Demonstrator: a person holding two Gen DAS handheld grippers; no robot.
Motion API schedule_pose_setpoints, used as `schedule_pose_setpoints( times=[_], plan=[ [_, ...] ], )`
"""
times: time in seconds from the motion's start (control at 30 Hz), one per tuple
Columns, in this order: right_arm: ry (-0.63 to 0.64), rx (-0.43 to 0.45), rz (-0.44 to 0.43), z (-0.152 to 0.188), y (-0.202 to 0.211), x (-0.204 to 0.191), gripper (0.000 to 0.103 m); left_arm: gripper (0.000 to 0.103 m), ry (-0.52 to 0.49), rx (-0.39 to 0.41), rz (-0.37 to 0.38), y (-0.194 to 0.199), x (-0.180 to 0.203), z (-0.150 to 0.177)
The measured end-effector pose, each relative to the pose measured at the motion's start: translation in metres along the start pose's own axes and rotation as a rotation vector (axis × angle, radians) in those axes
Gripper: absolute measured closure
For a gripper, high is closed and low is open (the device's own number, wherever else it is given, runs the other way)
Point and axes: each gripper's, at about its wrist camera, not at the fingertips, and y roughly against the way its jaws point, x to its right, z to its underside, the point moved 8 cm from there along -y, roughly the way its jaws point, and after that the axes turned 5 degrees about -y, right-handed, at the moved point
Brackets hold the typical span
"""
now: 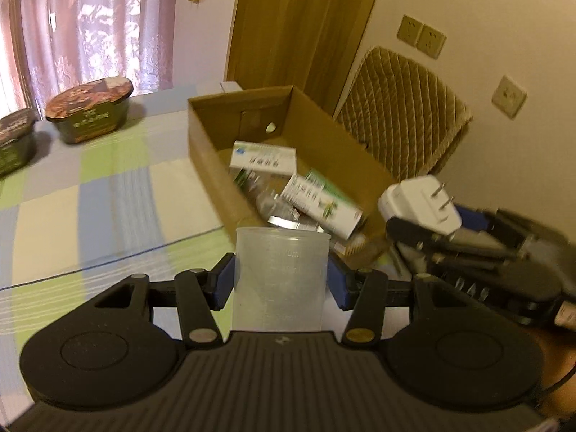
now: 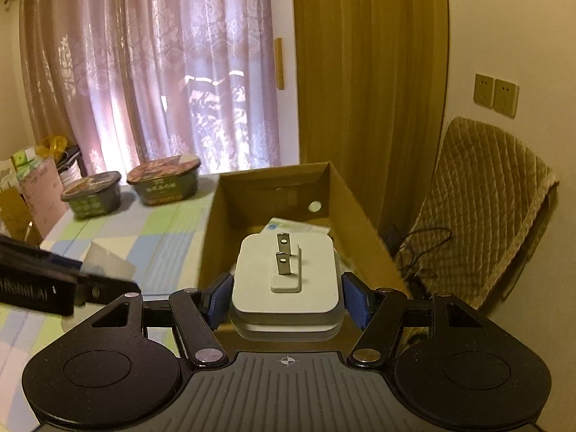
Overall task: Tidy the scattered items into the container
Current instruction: 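Carry the plastic cup and white plug over the cardboard box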
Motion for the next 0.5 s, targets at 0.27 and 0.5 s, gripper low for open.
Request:
schedule_pose_setpoints(
  times=[0.27, 0.5],
  plan=[
    [0.036, -0.009, 0.007, -0.022, -0.036, 0.033, 0.036, 0.055, 0.136, 0.01, 0.043, -0.051, -0.001, -0.051],
    [0.047, -0.015, 0.014, -0.032, -0.06, 0.051, 0.036, 0.055, 0.177, 0.0, 0.061, -0.086, -0.001, -0.078]
  ],
)
